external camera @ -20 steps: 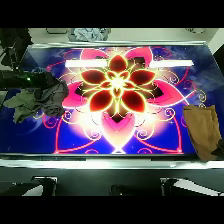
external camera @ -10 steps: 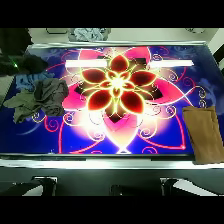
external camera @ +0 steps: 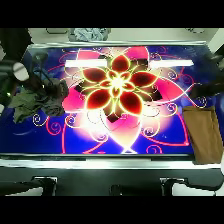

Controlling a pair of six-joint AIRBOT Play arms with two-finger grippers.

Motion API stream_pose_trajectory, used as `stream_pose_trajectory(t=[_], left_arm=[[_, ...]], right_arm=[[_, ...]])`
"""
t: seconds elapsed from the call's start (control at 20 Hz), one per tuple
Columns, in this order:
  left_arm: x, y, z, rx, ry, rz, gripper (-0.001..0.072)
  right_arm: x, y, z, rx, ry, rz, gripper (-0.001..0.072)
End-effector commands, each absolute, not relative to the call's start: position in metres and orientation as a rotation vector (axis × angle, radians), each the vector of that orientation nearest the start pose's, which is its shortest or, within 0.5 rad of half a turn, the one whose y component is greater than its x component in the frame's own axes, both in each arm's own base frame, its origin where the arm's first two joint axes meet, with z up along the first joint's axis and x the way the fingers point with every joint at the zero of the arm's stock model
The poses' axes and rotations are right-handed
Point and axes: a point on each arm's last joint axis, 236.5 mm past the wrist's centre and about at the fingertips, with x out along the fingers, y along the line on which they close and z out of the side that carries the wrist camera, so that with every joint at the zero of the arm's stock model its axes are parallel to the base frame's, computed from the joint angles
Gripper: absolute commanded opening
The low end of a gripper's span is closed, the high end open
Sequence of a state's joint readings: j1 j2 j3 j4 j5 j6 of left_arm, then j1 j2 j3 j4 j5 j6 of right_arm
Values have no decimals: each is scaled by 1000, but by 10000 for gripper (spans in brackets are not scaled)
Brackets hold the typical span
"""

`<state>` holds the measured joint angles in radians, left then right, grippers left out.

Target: Fold the shirts.

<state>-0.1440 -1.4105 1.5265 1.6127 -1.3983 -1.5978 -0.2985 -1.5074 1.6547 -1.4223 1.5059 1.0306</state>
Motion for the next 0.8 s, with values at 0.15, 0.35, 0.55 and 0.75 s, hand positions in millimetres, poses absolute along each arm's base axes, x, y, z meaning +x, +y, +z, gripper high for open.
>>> stream_pose_trajectory(t=[0.15, 0.35, 0.55, 0.75], left_arm=[[375, -59, 30, 23, 1331, -78, 591], [375, -59, 28, 23, 1337, -78, 592], [375, -59, 27, 24, 1339, -78, 592], [375, -59, 27, 24, 1339, -78, 592]], right_arm=[[382, -64, 21, -154, 1547, 292, 563], [381, -65, 21, -157, 1552, 290, 563], [381, -65, 21, -157, 1552, 290, 563], [381, -65, 21, -157, 1552, 290, 562]])
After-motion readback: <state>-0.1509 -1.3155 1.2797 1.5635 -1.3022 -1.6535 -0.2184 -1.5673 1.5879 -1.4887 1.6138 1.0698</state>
